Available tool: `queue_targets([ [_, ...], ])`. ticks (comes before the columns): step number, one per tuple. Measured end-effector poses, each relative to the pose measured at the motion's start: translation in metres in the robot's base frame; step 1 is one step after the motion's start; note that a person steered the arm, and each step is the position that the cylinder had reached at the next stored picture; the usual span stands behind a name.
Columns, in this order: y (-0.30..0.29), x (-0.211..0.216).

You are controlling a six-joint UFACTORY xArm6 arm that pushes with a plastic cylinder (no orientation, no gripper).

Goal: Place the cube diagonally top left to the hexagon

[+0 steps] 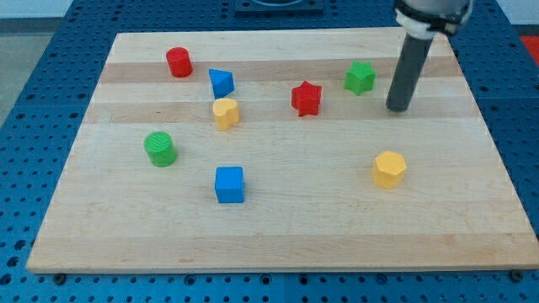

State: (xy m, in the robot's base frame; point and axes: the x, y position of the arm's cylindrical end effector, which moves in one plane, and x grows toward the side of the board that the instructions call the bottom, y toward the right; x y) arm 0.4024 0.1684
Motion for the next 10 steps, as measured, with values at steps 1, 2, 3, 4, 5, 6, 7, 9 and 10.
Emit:
queue_targets([
  [1,-0.027,0.034],
  [2,-0.034,0.034],
  [3,-0.089,0.036],
  [4,-0.148,0.041],
  [5,-0.206,0.050],
  [6,-0.248,0.058],
  [7,-0.249,0.059],
  [9,-0.278,0.081],
  [10,-0.294,0.104],
])
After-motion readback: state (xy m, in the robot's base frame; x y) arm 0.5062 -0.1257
